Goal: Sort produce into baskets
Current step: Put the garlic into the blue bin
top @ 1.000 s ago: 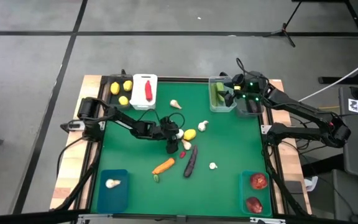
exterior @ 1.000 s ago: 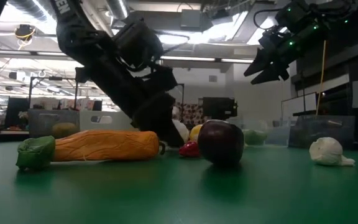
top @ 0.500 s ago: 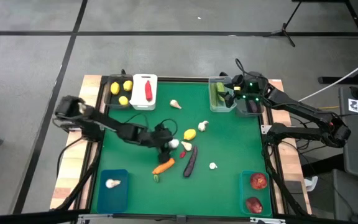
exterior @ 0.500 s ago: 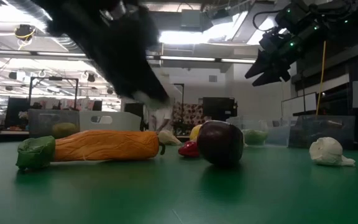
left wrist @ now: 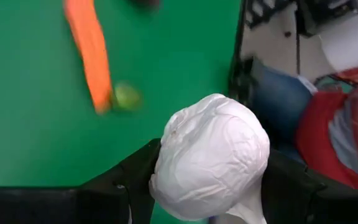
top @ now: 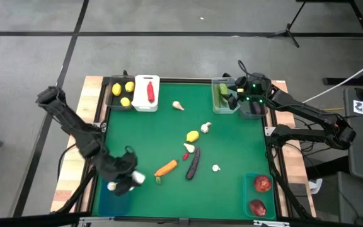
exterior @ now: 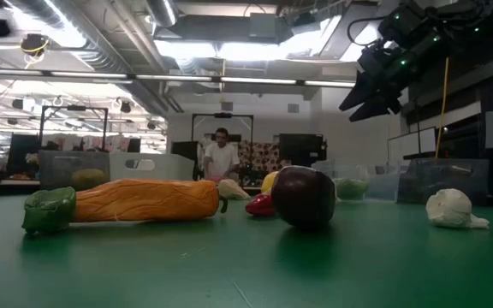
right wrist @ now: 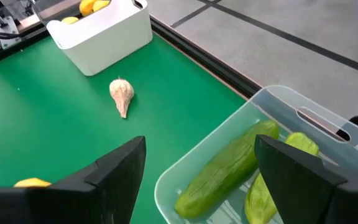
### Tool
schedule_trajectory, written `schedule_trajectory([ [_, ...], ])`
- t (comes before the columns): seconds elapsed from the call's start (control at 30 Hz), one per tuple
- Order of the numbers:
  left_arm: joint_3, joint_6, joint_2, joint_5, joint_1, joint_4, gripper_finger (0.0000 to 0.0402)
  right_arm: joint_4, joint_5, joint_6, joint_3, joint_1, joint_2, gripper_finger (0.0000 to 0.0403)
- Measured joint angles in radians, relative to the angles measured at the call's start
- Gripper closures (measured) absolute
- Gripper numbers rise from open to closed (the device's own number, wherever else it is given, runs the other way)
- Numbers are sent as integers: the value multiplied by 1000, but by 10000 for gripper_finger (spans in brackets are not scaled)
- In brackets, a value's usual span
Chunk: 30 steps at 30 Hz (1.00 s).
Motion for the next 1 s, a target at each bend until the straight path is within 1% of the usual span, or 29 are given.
schedule_trajectory([
  [0.1,0,-149,7,1,-89,-26,185,-19,0,-1,0,0,0,102],
  [0.23,0,-297,20,3,-168,-80,185,-28,0,-1,0,0,0,102],
  [0.3,0,-384,28,37,-195,-125,185,-30,0,-1,0,0,0,102],
  [0.4,0,-509,43,121,-229,-187,182,-29,0,-1,0,0,0,102],
  [0.5,0,-597,55,174,-256,-233,176,-29,0,-1,0,0,0,102],
  [0.6,0,-628,66,179,-273,-254,170,-29,0,-1,0,0,0,102],
  [0.83,0,-622,95,177,-273,-270,168,-29,0,-2,0,0,0,102],
  [1.0,0,-598,115,123,-272,-269,165,-29,0,-3,0,0,0,102],
])
